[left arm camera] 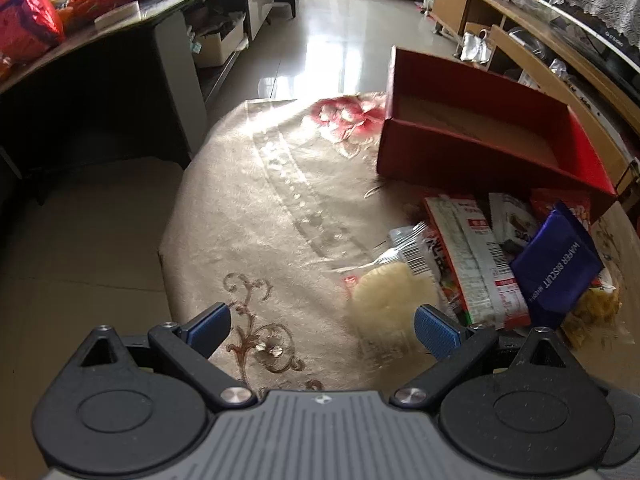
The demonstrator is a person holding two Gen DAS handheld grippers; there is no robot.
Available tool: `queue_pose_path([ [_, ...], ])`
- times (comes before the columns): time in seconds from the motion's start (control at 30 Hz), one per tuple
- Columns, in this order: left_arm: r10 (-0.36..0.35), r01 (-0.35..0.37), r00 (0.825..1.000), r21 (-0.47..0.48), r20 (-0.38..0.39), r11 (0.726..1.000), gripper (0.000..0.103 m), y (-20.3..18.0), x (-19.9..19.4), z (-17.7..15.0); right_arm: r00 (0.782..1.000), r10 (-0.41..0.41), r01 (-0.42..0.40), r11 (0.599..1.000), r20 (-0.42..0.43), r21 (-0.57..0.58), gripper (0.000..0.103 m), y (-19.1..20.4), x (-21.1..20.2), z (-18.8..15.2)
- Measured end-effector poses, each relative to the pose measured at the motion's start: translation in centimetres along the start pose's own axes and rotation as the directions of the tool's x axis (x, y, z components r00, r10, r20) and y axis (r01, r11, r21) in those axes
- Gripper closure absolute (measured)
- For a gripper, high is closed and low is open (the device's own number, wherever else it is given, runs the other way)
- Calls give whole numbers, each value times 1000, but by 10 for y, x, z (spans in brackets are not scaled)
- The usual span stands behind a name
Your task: Organize snacks
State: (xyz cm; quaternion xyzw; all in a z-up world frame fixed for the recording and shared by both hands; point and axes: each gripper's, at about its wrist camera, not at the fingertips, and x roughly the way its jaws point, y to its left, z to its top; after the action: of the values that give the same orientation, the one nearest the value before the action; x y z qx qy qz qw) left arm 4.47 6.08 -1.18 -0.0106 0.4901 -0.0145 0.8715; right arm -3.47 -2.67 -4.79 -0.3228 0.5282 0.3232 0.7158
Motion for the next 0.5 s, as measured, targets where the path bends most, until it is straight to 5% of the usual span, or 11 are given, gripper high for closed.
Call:
queue_pose_path([
  [0.13, -25, 25, 999, -4, -35, 1000, 4, -1, 7, 2, 999, 34, -40, 986, 40, 162, 17, -12, 0, -1],
  [0.23, -14, 14, 1000, 13, -25, 1000, 4, -5, 7, 2, 997, 9, -28, 961, 71, 274, 33, -14, -12, -16],
  [0.37, -10, 12, 999, 50, -35, 999, 4, -14, 10, 3, 994, 9, -61, 880, 112, 472, 48, -26, -29, -48],
  [0.5, -3, 4, 996, 5, -87, 1000, 4, -19, 20, 3, 992, -51, -24, 812, 111, 584, 51, -36, -39, -69],
])
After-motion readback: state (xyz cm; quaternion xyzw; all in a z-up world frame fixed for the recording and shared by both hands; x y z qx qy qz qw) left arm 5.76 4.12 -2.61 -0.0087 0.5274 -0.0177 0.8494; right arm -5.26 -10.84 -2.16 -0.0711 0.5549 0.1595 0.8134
